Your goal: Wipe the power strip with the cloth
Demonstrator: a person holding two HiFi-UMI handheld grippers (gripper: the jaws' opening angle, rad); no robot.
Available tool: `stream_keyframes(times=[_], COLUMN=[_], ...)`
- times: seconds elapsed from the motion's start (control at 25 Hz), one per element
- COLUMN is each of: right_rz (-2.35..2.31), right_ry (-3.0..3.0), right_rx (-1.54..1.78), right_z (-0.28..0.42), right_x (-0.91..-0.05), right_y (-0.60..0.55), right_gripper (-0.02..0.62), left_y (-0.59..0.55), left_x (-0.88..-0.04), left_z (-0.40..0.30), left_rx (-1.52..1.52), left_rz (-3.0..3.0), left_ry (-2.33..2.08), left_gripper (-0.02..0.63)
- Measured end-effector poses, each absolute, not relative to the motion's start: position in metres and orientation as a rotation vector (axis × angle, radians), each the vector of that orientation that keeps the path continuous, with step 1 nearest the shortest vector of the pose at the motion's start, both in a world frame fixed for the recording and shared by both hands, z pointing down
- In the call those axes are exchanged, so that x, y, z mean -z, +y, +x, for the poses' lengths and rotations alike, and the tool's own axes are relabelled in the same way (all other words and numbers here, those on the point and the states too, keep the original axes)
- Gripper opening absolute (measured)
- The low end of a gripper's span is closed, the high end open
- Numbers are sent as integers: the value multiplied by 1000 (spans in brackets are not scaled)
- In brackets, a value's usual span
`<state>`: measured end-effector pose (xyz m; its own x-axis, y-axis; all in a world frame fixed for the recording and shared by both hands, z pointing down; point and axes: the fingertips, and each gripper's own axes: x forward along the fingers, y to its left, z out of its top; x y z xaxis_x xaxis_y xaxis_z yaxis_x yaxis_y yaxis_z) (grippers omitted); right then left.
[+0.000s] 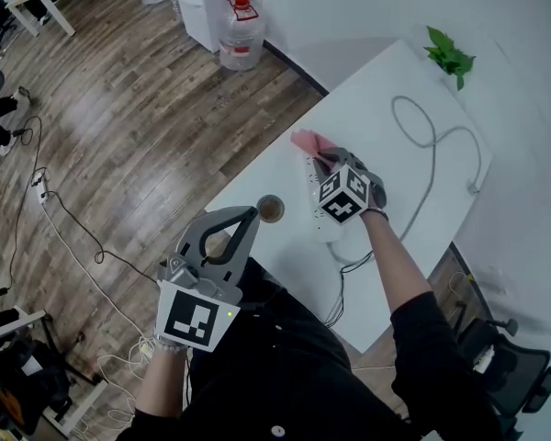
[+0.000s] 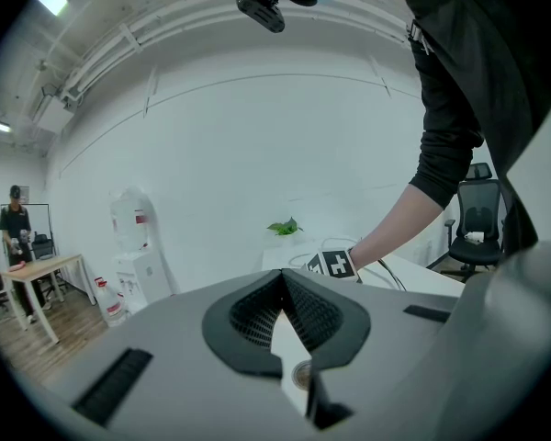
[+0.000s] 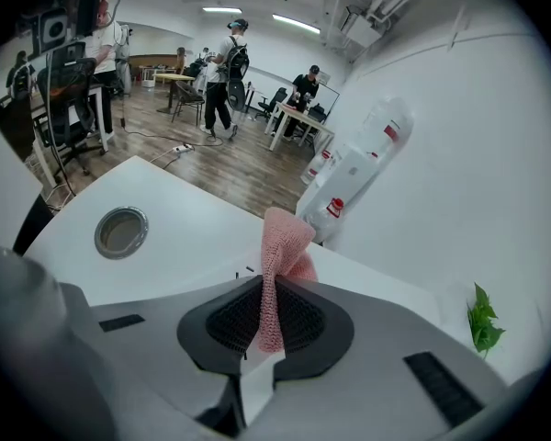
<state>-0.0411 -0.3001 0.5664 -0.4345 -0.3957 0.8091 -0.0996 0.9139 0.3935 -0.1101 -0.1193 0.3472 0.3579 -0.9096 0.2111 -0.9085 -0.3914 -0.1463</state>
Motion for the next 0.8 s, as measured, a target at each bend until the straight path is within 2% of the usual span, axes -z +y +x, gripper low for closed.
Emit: stream_keyframes(times=[0.8], right_rz=[215], right_ry=[-2028], right_rx=[350], right_z=[-25], right_x=[-569], right_y=[-234], right_gripper=[49], left_y=[-114], left_x=[-340], left_z=[-94], left_rx=[385], left_rz=[-2619], left_ry=[1646], left_gripper=[14])
